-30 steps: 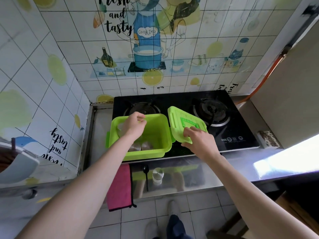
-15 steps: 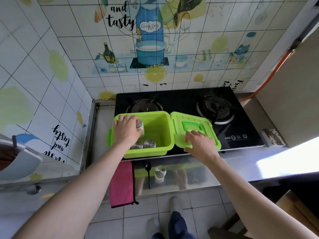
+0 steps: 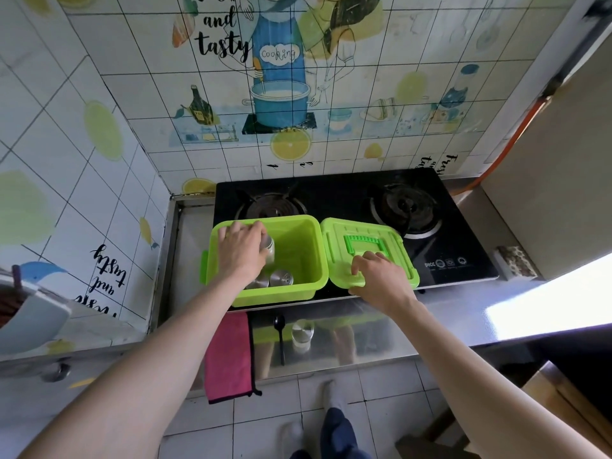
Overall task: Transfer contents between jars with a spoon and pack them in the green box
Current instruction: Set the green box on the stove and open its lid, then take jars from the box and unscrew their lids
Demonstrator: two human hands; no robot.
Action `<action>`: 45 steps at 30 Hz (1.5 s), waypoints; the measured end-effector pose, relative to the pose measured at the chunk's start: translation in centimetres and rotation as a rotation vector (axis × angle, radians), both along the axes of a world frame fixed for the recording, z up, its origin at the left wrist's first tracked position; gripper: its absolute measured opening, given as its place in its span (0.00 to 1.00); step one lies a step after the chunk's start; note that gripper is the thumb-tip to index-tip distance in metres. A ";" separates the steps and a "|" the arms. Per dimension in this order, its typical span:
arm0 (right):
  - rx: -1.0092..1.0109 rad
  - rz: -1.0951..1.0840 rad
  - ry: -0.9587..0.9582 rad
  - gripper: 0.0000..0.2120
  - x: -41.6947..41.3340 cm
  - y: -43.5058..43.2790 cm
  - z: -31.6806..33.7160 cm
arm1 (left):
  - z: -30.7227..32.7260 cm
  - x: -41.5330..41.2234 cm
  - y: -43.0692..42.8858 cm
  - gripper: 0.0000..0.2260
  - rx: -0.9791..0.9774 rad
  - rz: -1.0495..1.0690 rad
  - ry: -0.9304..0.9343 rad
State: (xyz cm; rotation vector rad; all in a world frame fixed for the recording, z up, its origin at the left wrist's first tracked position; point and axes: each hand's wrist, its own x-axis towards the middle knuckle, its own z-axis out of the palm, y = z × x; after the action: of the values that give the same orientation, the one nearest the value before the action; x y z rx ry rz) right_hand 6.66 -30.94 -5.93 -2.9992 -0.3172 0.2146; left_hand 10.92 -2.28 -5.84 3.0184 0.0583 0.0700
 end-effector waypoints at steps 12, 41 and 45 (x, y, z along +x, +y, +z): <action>0.338 -0.031 -0.039 0.24 -0.2 1.1 3.7 | 4.4 -1.0 -1.5 0.11 -0.637 0.008 -0.277; 0.805 0.102 0.358 0.39 1.1 6.0 17.1 | 12.8 -7.6 -1.8 0.33 -1.050 -0.043 -0.087; 0.652 0.190 0.083 0.30 0.7 5.7 20.3 | 13.5 -8.4 -2.9 0.34 -0.887 -0.085 -0.116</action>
State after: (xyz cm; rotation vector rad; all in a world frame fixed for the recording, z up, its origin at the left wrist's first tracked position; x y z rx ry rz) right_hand 7.40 -25.19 14.37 -2.3131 -0.5424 0.2032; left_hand 2.48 -5.19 7.69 2.1231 -0.0419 0.1603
